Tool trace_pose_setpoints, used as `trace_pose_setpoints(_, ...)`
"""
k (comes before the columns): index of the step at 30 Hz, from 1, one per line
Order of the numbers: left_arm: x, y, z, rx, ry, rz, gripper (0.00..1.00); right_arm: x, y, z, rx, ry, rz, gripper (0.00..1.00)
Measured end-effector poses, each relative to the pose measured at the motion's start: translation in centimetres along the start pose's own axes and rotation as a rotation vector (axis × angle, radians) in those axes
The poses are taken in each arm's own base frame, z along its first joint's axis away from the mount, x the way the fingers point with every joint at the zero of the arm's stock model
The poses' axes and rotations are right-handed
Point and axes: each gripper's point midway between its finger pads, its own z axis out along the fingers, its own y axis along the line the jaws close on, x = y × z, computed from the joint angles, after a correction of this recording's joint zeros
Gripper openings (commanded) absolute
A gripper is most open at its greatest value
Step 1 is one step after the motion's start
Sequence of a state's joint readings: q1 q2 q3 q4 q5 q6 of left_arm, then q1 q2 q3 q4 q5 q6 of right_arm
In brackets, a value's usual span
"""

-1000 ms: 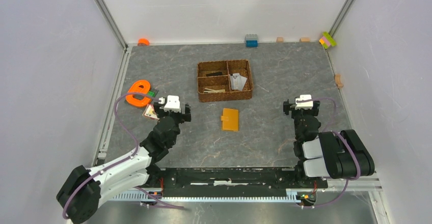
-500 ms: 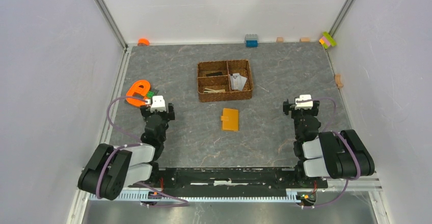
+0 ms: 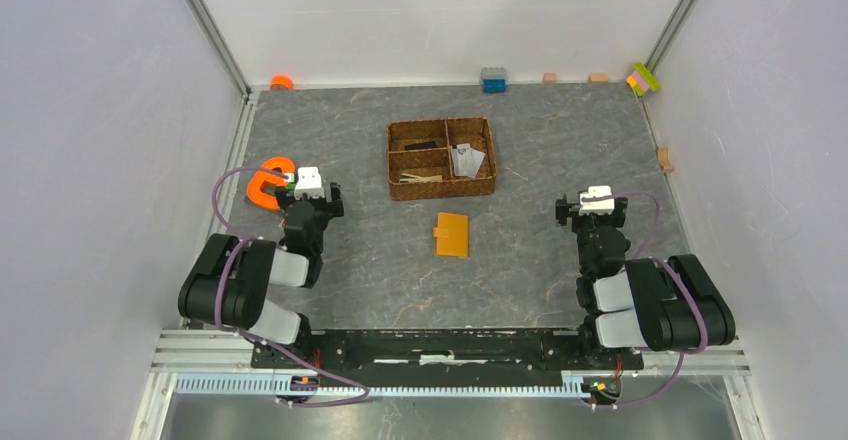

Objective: Take the credit cards out of the card holder
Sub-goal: Reset both arms

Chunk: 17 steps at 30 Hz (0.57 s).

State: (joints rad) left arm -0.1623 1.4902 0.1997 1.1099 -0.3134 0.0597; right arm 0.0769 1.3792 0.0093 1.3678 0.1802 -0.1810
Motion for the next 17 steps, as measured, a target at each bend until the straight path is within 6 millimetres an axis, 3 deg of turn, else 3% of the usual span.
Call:
trace_pose_setpoints(4, -0.75, 0.07, 0.52, -0.006, -0.014, -0.011, 1.00, 0.00, 0.00, 0.00, 0.000, 0.000, 0.000, 0.98)
trace_pose_setpoints(17, -0.46, 0.07, 0.50, -0.006, -0.001, -0.015, 1.00, 0.00, 0.00, 0.00, 0.000, 0.000, 0.000, 0.98)
